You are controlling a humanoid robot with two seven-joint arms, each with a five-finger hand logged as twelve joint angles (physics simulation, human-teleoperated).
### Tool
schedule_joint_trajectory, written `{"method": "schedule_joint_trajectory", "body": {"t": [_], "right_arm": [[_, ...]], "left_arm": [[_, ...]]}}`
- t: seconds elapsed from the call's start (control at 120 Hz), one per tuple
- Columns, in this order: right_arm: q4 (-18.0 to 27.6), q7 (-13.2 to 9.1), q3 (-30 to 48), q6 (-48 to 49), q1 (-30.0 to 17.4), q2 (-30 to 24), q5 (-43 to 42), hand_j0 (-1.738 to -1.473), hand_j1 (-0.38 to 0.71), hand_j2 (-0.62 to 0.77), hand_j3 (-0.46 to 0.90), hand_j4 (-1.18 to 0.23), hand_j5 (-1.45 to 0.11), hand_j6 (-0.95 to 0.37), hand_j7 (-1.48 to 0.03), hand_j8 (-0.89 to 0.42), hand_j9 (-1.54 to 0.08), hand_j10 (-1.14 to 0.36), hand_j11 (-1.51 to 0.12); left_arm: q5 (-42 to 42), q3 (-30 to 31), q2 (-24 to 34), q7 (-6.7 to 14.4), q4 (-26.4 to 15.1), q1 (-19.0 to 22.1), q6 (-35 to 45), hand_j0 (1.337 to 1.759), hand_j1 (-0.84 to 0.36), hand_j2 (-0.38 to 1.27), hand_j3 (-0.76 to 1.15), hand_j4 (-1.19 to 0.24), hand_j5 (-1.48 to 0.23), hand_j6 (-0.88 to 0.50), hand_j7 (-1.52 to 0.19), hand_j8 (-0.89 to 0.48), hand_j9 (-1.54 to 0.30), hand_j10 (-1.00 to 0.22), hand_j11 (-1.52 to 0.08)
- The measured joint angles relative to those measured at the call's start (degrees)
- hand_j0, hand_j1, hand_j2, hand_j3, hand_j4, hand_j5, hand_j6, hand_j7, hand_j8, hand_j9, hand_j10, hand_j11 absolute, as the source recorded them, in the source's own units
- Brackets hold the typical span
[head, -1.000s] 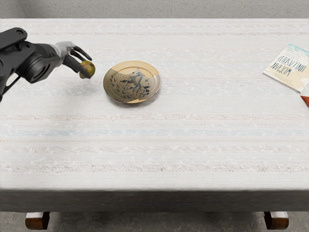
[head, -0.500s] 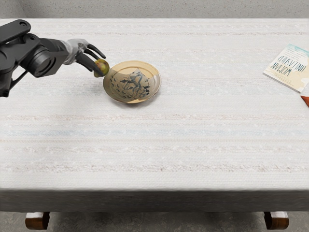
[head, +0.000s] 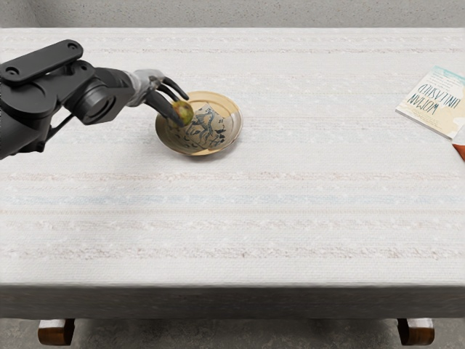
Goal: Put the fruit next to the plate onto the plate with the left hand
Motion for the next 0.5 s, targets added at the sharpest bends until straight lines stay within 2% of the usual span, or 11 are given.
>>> {"method": "schedule_joint_trajectory", "body": {"t": [0.133, 0.3, 0.392, 0.5], "right_arm": [[0.0, 0.0, 0.0, 0.0, 0.0, 0.0, 0.0, -1.658, -0.35, 0.0, 0.0, 0.0, 0.0, 0.0, 0.0, 0.0, 0.0, 0.0, 0.0], [0.0, 0.0, 0.0, 0.0, 0.0, 0.0, 0.0, -1.658, -0.35, 0.0, 0.0, 0.0, 0.0, 0.0, 0.0, 0.0, 0.0, 0.0, 0.0], [0.0, 0.0, 0.0, 0.0, 0.0, 0.0, 0.0, -1.658, -0.35, 0.0, 0.0, 0.0, 0.0, 0.0, 0.0, 0.0, 0.0, 0.0, 0.0], [0.0, 0.0, 0.0, 0.0, 0.0, 0.0, 0.0, -1.658, -0.35, 0.0, 0.0, 0.0, 0.0, 0.0, 0.0, 0.0, 0.0, 0.0, 0.0]], "left_arm": [[-1.3, -2.1, -0.9, -0.2, 0.1, 0.4, 0.1, 1.658, -0.01, 0.19, 0.0, -0.32, -0.43, -0.26, -0.43, -0.27, -0.43, -0.33, -0.43], [-9.1, -6.5, 2.1, -0.3, 0.1, 1.3, -0.5, 1.658, 0.15, 0.09, 0.0, -0.17, -0.23, -0.15, -0.23, -0.15, -0.23, -0.18, -0.23], [-15.5, -7.9, 8.2, -0.3, 0.1, 2.5, -8.3, 1.658, 0.2, 0.06, 0.0, -0.13, -0.17, -0.11, -0.17, -0.12, -0.17, -0.13, -0.17], [-21.3, -12.0, 13.0, -0.3, 0.2, 7.6, -20.3, 1.658, 0.24, 0.04, 0.0, -0.1, -0.13, -0.09, -0.13, -0.09, -0.13, -0.1, -0.13]]}}
